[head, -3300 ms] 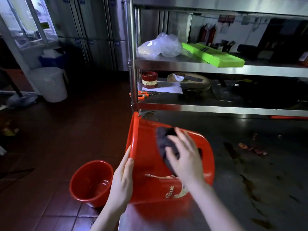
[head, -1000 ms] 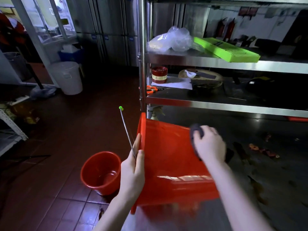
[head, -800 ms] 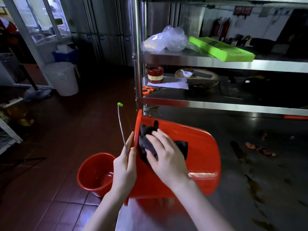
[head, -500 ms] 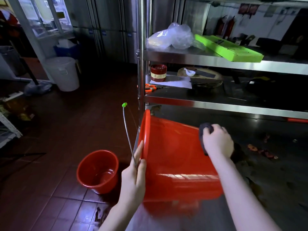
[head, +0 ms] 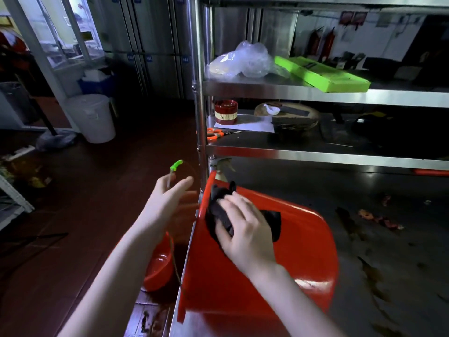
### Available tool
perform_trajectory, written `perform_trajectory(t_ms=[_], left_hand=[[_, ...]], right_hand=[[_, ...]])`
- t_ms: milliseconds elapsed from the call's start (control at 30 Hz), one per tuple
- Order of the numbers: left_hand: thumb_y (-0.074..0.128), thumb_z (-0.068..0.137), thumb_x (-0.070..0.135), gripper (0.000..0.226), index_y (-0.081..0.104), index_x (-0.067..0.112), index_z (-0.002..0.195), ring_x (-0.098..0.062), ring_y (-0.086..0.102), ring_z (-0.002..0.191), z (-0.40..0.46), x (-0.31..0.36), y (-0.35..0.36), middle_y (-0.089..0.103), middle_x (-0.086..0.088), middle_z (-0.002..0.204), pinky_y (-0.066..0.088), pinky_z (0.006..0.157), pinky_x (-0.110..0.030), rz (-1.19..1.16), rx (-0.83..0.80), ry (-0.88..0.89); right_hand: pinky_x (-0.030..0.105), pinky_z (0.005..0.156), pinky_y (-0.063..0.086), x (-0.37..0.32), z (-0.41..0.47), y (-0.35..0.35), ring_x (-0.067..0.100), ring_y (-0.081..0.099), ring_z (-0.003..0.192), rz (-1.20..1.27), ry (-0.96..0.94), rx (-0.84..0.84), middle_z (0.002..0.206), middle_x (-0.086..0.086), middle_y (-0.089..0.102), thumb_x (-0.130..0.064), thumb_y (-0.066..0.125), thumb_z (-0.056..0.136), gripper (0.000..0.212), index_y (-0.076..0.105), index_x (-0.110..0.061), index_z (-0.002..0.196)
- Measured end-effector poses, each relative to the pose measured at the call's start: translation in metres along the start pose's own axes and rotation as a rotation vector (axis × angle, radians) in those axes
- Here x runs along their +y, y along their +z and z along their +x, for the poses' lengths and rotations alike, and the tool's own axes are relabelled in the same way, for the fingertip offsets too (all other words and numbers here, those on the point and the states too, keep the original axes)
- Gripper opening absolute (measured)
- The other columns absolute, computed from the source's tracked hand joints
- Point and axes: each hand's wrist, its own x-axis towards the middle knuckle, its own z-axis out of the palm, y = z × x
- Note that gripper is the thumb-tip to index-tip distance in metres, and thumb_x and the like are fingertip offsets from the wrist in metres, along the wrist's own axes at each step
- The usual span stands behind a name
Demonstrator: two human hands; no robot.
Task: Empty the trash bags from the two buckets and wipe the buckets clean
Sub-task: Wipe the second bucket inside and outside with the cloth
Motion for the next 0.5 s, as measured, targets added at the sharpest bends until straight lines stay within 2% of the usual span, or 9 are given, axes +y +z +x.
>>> perform_trajectory(t_ms=[67, 167, 200, 267, 300, 367, 433, 467, 500], left_hand=[[0.082, 0.072, 0.029, 0.072, 0.045, 0.032, 0.134, -0.019, 0.069, 0.082, 0.006, 0.007, 0.013, 0.07, -0.005, 0.104, 0.054, 0.067, -0.033, 0.188, -0.073, 0.043], [0.076, 0.077, 0.0, 0.067, 0.048, 0.026, 0.132, -0.012, 0.071, 0.08, -0.003, -0.003, 0.036, 0.072, -0.004, 0.097, 0.054, 0.069, -0.025, 0.274, -0.17, 0.128], [0.071, 0.08, -0.007, 0.065, 0.05, 0.032, 0.128, -0.013, 0.071, 0.078, -0.01, -0.007, 0.041, 0.072, -0.006, 0.095, 0.055, 0.067, -0.025, 0.232, -0.181, 0.14], [0.064, 0.084, -0.013, 0.075, 0.045, 0.048, 0.123, -0.019, 0.073, 0.076, -0.024, -0.021, 0.044, 0.073, -0.011, 0.096, 0.057, 0.06, -0.029, 0.159, -0.205, 0.121], [0.063, 0.084, -0.014, 0.082, 0.042, 0.051, 0.129, -0.023, 0.074, 0.079, -0.032, -0.028, 0.044, 0.072, -0.013, 0.1, 0.058, 0.058, -0.032, 0.158, -0.209, 0.125], [0.061, 0.083, -0.016, 0.092, 0.035, 0.052, 0.14, -0.028, 0.073, 0.086, -0.044, -0.042, 0.041, 0.07, -0.014, 0.108, 0.06, 0.061, -0.037, 0.18, -0.208, 0.146], [0.057, 0.079, -0.018, 0.098, 0.035, 0.055, 0.141, -0.026, 0.072, 0.093, -0.051, -0.053, 0.042, 0.07, -0.009, 0.111, 0.06, 0.064, -0.037, 0.218, -0.205, 0.195], [0.056, 0.077, -0.017, 0.099, 0.035, 0.057, 0.14, -0.024, 0.071, 0.096, -0.053, -0.056, 0.044, 0.07, -0.007, 0.113, 0.06, 0.066, -0.038, 0.236, -0.19, 0.207], [0.057, 0.076, -0.014, 0.1, 0.033, 0.059, 0.14, -0.023, 0.07, 0.098, -0.053, -0.058, 0.045, 0.069, -0.005, 0.115, 0.061, 0.068, -0.039, 0.243, -0.173, 0.209]], right_hand=[[0.035, 0.109, 0.04, -0.001, -0.015, -0.003, 0.022, 0.049, 0.13, 0.008, -0.093, -0.028, 0.13, 0.005, 0.06, -0.031, 0.055, 0.092, 0.039, 0.063, -0.013, 0.126], [0.034, 0.112, 0.036, 0.009, -0.033, -0.013, 0.022, 0.045, 0.134, -0.008, -0.132, 0.003, 0.135, 0.004, 0.057, -0.03, 0.055, 0.093, 0.039, 0.062, -0.013, 0.127], [0.033, 0.111, 0.037, 0.017, -0.038, -0.017, 0.021, 0.046, 0.133, -0.022, -0.1, 0.022, 0.135, 0.003, 0.057, -0.029, 0.055, 0.092, 0.038, 0.063, -0.013, 0.126], [0.034, 0.108, 0.04, 0.045, -0.048, -0.028, 0.022, 0.05, 0.128, -0.074, 0.024, 0.1, 0.13, 0.004, 0.06, -0.027, 0.053, 0.092, 0.036, 0.065, -0.012, 0.122], [0.036, 0.105, 0.043, 0.066, -0.052, -0.034, 0.025, 0.054, 0.123, -0.117, 0.115, 0.155, 0.126, 0.007, 0.061, -0.026, 0.051, 0.092, 0.034, 0.065, -0.009, 0.119], [0.042, 0.092, 0.048, 0.114, -0.054, -0.048, 0.035, 0.06, 0.108, -0.198, 0.342, 0.264, 0.115, 0.014, 0.064, -0.026, 0.05, 0.092, 0.033, 0.065, -0.004, 0.112], [0.044, 0.081, 0.05, 0.147, -0.042, -0.06, 0.043, 0.06, 0.099, -0.193, 0.628, 0.318, 0.109, 0.021, 0.064, -0.028, 0.048, 0.089, 0.037, 0.064, -0.001, 0.109], [0.044, 0.079, 0.049, 0.151, -0.032, -0.06, 0.043, 0.06, 0.098, -0.194, 0.722, 0.315, 0.108, 0.021, 0.064, -0.03, 0.047, 0.088, 0.039, 0.064, -0.002, 0.109], [0.043, 0.079, 0.049, 0.145, -0.023, -0.057, 0.042, 0.06, 0.098, -0.204, 0.727, 0.301, 0.107, 0.02, 0.065, -0.031, 0.047, 0.088, 0.039, 0.065, -0.003, 0.108]])
